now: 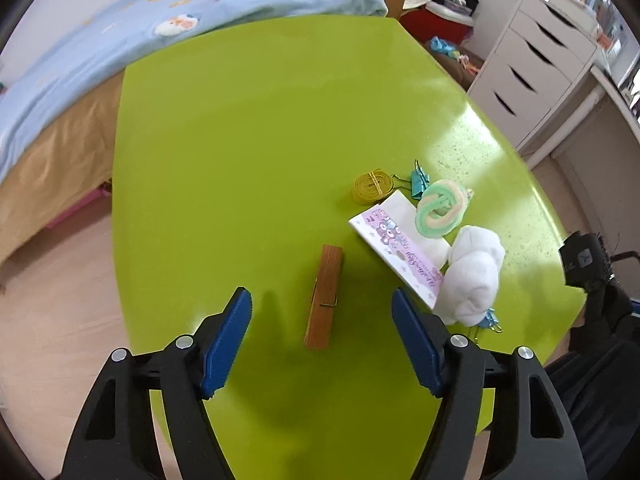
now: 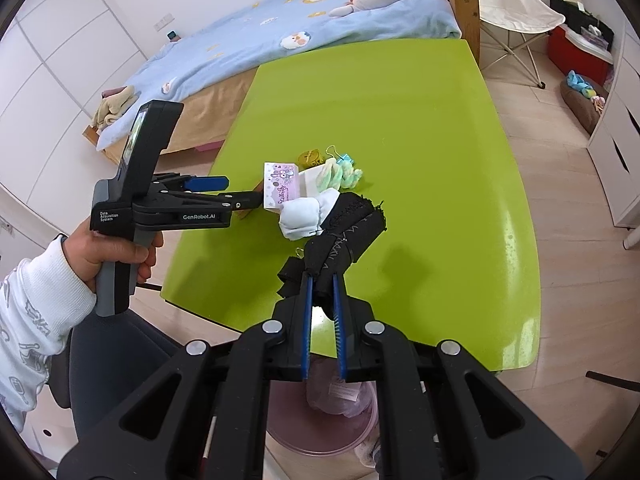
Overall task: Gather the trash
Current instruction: 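Lift the black socks with the right gripper while the left gripper grasps the wooden clothespin, then drop the black socks and the clothespin into the wastebasket with both grippers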
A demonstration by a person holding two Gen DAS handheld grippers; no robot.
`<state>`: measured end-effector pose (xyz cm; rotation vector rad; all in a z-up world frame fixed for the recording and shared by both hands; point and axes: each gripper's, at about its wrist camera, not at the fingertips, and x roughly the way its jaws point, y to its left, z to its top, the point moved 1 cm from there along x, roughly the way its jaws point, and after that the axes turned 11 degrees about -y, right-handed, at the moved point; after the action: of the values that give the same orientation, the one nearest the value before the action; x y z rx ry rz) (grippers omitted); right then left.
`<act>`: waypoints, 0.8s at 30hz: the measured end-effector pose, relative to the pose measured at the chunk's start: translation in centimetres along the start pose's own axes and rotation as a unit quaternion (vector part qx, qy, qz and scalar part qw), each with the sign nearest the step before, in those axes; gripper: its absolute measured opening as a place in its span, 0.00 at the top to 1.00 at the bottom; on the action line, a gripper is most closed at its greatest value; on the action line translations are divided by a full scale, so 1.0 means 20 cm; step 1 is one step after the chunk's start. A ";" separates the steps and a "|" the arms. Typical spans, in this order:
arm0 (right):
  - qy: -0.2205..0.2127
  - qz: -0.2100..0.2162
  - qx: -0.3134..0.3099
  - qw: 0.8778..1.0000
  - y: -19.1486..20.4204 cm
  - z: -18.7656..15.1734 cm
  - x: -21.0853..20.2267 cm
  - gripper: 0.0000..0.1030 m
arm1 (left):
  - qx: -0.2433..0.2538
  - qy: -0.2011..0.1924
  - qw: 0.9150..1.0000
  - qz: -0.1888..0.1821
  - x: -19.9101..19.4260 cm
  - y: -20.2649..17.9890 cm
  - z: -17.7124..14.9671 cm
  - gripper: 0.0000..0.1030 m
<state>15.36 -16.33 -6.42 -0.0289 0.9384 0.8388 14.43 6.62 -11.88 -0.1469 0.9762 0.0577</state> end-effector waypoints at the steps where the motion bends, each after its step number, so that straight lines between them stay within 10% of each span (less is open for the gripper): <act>1: 0.001 0.000 0.000 1.000 0.00 0.00 0.01 0.91 | 0.004 0.004 1.000 0.001 0.01 0.00 0.00 0.34; 4: 0.004 0.000 0.000 1.000 0.00 0.00 0.02 0.91 | 0.002 0.016 1.000 0.001 0.05 0.00 -0.01 0.54; 9: 0.006 -0.002 0.001 1.000 -0.01 0.00 0.02 0.91 | 0.005 0.016 1.000 0.009 0.08 -0.01 -0.01 0.56; 13: 0.008 -0.002 0.001 1.000 -0.01 0.00 0.02 0.91 | 0.002 0.019 1.000 0.011 0.07 -0.01 -0.01 0.86; 24: 0.002 0.006 -0.005 1.000 0.01 -0.01 0.01 0.91 | 0.002 -0.013 1.000 0.009 -0.15 -0.05 -0.04 0.88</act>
<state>15.21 -16.07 -6.59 -0.0344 0.9392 0.8552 12.09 5.56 -9.70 -0.1326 0.9521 0.0736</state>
